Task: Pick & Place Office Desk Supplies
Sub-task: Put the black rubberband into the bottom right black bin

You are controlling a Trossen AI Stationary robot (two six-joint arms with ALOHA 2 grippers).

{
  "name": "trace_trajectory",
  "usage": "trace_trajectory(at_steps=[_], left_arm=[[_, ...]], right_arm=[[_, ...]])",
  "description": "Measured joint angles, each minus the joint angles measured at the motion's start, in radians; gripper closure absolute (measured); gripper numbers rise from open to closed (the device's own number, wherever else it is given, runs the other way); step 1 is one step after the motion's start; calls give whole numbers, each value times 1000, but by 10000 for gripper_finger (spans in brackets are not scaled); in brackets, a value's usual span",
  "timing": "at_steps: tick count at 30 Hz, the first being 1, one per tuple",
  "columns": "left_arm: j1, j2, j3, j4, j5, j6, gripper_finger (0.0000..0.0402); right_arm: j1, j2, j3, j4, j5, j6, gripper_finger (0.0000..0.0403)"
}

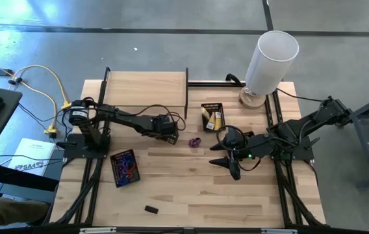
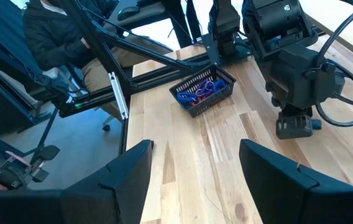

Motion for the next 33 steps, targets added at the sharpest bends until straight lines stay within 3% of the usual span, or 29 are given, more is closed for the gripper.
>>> trace_trajectory(at_steps=[6,12,18,27,30,33], left_arm=[[-1,-3,0,-9,8,4,393],[-10,-74,-3,-25,53,29,398],[-51,-255,-3,11,89,101,399],[-85,-529,-1,247,398,59,400],[-90,-565,-1,398,498,13,400],[-113,-567,0,573,575,-20,400]], right_arm=[[0,0,0,0,1,-3,171],[0,0,0,0,-3,-4,171],[0,0,0,-10,-4,21,171],[-6,0,0,46,40,-18,171],[-28,0,0,132,44,-178,171],[-42,0,0,234,28,-438,171]])
